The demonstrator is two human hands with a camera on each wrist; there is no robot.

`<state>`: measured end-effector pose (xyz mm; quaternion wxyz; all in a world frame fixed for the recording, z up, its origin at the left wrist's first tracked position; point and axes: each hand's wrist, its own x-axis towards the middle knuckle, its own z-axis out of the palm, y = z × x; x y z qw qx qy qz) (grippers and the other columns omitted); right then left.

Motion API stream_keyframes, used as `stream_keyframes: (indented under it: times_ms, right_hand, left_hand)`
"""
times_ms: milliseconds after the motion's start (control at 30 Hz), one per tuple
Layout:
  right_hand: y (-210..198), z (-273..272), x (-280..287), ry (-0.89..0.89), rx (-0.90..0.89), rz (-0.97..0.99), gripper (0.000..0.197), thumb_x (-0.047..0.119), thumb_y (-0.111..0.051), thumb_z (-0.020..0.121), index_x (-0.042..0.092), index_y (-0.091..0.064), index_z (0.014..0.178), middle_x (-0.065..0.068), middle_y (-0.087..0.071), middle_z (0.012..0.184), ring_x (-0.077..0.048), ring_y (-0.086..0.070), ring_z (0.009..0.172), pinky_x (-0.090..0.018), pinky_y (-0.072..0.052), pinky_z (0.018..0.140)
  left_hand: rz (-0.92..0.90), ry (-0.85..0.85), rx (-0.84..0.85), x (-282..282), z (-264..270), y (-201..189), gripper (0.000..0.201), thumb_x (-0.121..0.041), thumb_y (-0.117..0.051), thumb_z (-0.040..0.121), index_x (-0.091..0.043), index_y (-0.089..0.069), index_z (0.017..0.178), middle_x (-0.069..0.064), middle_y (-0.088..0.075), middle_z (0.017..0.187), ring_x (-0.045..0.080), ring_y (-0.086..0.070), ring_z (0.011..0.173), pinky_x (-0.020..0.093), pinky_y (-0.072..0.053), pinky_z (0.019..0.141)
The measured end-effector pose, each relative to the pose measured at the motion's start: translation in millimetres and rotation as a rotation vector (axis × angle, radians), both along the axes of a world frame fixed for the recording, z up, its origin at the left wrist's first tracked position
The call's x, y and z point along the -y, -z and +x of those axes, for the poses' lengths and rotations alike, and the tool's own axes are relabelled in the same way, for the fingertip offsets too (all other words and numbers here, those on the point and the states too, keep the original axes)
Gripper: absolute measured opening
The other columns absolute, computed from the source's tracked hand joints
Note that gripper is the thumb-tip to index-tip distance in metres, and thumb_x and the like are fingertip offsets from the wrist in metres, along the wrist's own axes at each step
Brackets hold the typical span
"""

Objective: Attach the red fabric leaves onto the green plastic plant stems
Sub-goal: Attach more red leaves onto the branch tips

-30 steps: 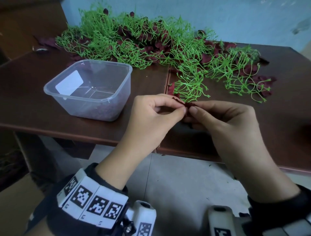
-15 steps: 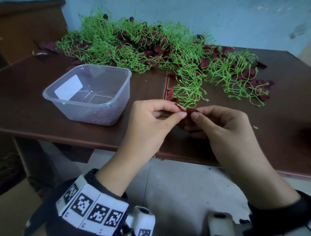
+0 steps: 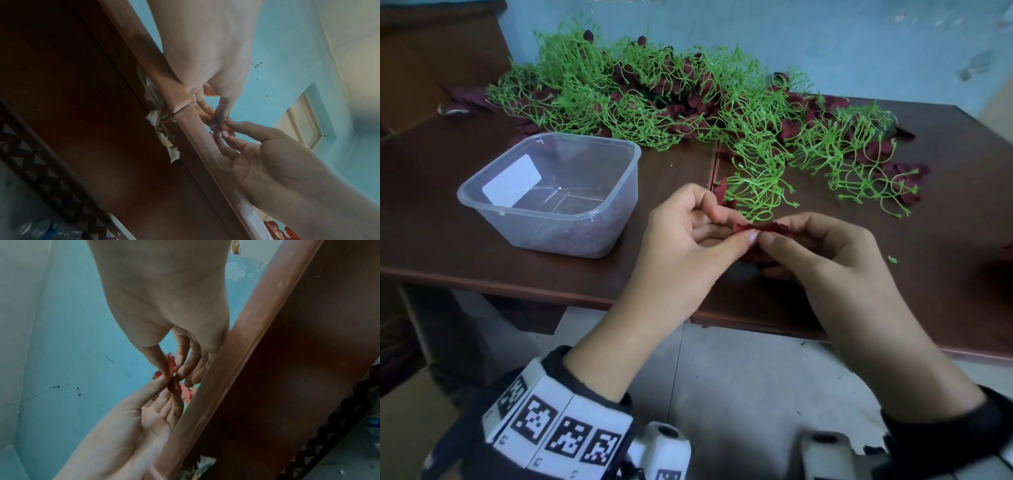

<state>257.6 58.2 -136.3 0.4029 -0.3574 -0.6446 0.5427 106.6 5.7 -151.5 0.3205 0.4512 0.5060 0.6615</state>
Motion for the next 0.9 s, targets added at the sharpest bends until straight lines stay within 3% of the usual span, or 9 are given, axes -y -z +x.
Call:
stream_keyframes:
  times_ms: [100,233,367,500,633,700,733,833,900]
  right_hand:
    - [-1,0,0,-0.019,-0.061,-0.01,0.005,0.008,-0.07,0.087,0.006,-0.074,0.085,-0.012,-0.075,0.078,-0.019,-0.071,0.074,-0.03,-0.058,0.074]
    - [1,1,-4,-0.024,-0.156,-0.121,0.012,0.008,-0.069,0.086,0.008,-0.077,0.078,-0.017,-0.074,0.08,-0.02,-0.07,0.075,-0.028,-0.058,0.071]
    - [3,0,-5,0.051,-0.139,-0.108,0.012,0.008,-0.07,0.086,0.009,-0.076,0.076,-0.014,-0.073,0.074,-0.022,-0.07,0.073,-0.034,-0.06,0.074]
    - [3,2,-3,0.15,-0.066,0.0,0.008,0.01,-0.073,0.086,0.003,-0.075,0.083,-0.014,-0.075,0.076,-0.033,-0.074,0.077,-0.041,-0.062,0.078]
    - [1,5,0,0.234,0.034,0.159,0.009,0.012,-0.073,0.088,0.011,-0.075,0.08,0.001,-0.076,0.07,-0.014,-0.074,0.068,-0.026,-0.06,0.064]
    - [0,7,1,0.29,0.046,0.206,0.014,0.012,-0.071,0.09,0.014,-0.074,0.076,0.006,-0.074,0.065,-0.007,-0.072,0.061,-0.02,-0.056,0.057]
    - [-1,8,1,0.305,0.048,0.202,0.016,0.011,-0.07,0.089,0.014,-0.073,0.074,0.007,-0.073,0.064,-0.007,-0.071,0.059,-0.022,-0.056,0.056]
    - [0,12,-2,0.314,0.08,0.159,0.014,0.013,-0.07,0.087,0.013,-0.071,0.073,0.003,-0.073,0.062,-0.018,-0.072,0.062,-0.038,-0.058,0.062]
    - [1,14,-4,0.293,0.084,0.127,0.013,0.012,-0.071,0.087,0.013,-0.069,0.074,0.002,-0.074,0.063,-0.019,-0.073,0.063,-0.041,-0.059,0.065]
  left_hand:
    - [0.008,0.015,0.021,0,-1,-1,0.037,0.013,-0.074,0.081,-0.012,-0.047,0.082,-0.001,-0.073,0.081,0.012,-0.071,0.08,0.022,-0.056,0.078]
    - [0.023,-0.045,-0.034,-1,1,-2,0.024,0.003,-0.082,0.078,-0.004,-0.061,0.087,0.006,-0.077,0.084,0.017,-0.075,0.082,0.024,-0.059,0.08]
    - [0.018,-0.109,-0.075,-2,9,0,0.02,0.002,-0.083,0.079,-0.002,-0.066,0.089,0.007,-0.078,0.084,0.017,-0.077,0.082,0.023,-0.058,0.077]
    - [-0.013,-0.109,-0.068,-5,12,0,0.018,0.002,-0.082,0.08,-0.007,-0.068,0.087,0.003,-0.079,0.082,0.013,-0.077,0.08,0.018,-0.057,0.073]
    - [-0.032,-0.086,-0.094,-6,16,-3,0.017,0.0,-0.08,0.083,-0.011,-0.068,0.089,0.001,-0.078,0.082,0.008,-0.075,0.079,0.016,-0.055,0.071]
    - [0.006,-0.147,-0.226,-5,19,-5,0.013,-0.004,-0.078,0.087,-0.011,-0.067,0.089,-0.001,-0.077,0.082,0.008,-0.074,0.079,0.016,-0.054,0.071]
    - [0.04,-0.216,-0.369,-4,19,-6,0.01,-0.007,-0.076,0.088,-0.012,-0.067,0.089,-0.003,-0.074,0.083,0.009,-0.072,0.081,0.019,-0.054,0.072]
    - [0.104,-0.438,-0.811,-8,15,-8,0.007,-0.011,-0.07,0.088,-0.015,-0.066,0.09,-0.008,-0.065,0.091,0.017,-0.06,0.09,0.036,-0.05,0.082]
    - [0.047,-0.473,-0.931,-14,10,-10,0.013,-0.01,-0.066,0.085,-0.018,-0.065,0.095,-0.006,-0.063,0.099,0.022,-0.054,0.1,0.044,-0.048,0.085]
